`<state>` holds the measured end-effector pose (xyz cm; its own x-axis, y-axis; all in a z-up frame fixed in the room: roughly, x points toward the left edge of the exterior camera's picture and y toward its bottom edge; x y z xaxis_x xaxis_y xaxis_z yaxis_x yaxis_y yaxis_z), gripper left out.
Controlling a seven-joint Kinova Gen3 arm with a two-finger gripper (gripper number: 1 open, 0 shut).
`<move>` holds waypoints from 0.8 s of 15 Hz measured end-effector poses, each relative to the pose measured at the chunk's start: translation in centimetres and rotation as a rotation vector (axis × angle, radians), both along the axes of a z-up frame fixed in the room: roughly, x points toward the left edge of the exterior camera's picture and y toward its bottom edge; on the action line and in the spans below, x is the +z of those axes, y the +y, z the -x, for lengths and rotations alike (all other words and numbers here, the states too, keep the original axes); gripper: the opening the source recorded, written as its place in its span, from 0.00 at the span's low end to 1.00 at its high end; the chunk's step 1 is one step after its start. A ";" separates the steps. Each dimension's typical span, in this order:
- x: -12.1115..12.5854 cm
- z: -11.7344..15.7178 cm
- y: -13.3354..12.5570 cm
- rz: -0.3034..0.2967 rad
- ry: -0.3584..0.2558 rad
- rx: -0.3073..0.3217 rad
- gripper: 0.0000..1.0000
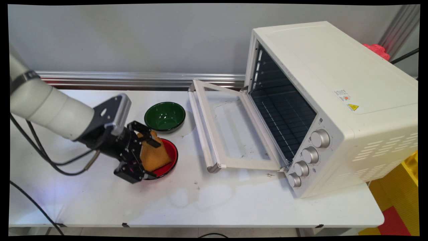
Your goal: Close the oven
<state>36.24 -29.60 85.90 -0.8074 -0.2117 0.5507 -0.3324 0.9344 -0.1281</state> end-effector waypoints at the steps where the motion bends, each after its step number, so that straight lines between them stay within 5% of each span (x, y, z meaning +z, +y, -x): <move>1: 0.4 -0.2 -0.2 -0.005 0.000 0.003 1.00; 12: 5.3 -3.7 -5.6 -0.094 -0.015 0.139 1.00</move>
